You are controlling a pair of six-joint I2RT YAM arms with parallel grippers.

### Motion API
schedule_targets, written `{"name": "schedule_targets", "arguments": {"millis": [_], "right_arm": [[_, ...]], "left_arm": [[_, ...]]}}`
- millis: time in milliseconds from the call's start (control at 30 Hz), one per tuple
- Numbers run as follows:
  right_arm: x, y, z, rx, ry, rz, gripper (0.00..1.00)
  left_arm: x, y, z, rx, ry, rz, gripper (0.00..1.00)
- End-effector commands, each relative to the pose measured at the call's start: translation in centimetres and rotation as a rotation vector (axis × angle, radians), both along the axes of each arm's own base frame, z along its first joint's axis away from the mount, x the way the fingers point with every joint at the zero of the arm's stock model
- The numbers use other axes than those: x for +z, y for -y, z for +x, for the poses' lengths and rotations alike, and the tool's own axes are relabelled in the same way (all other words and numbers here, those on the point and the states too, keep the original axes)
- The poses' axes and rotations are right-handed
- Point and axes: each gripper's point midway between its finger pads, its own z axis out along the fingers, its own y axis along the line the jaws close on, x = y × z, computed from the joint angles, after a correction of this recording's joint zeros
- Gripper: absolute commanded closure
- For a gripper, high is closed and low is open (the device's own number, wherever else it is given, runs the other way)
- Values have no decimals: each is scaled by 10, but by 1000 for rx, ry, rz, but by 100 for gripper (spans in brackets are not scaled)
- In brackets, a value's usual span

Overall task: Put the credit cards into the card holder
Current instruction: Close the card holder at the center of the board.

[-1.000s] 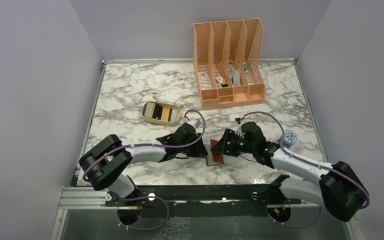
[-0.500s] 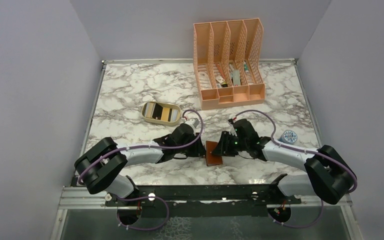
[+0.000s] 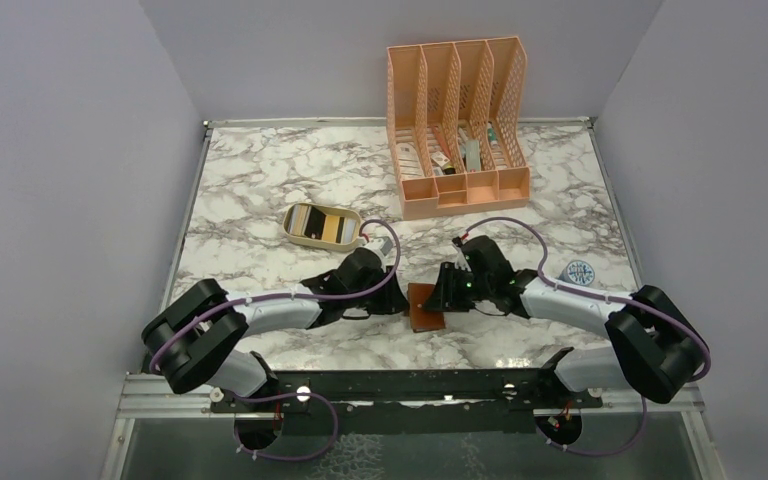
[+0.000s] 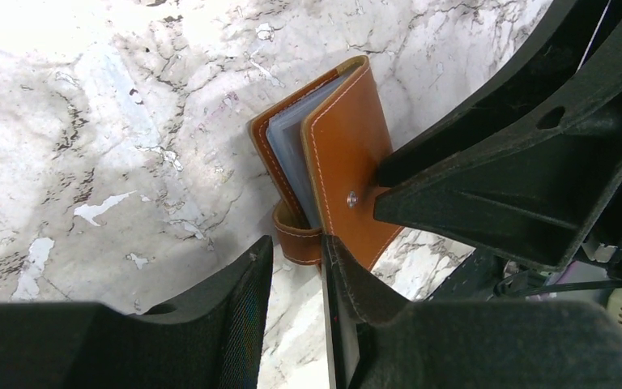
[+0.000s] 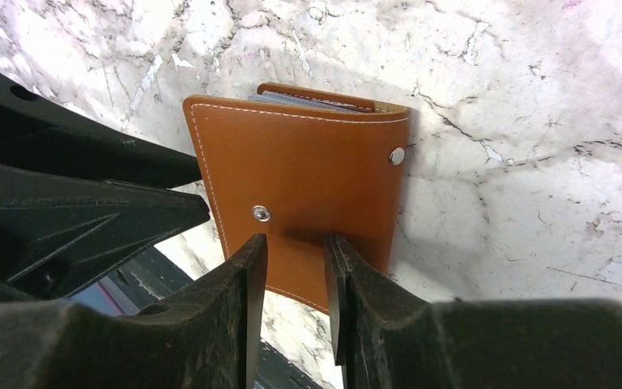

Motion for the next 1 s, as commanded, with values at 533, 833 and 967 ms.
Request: {"name": "schedule_targets", "arguments": {"millis": [533,833,967], "right_arm": [[12,19,1,-19,78,-68,59],[27,23,6,-32,120,-76,51],[24,21,6,-32,110,-72,50]], "left_arm": [[5,-13,0,-9,42,49,59],[4,-8,-7,-107,64,47,57],[4,-5,-11,-134,61,30,53]]}}
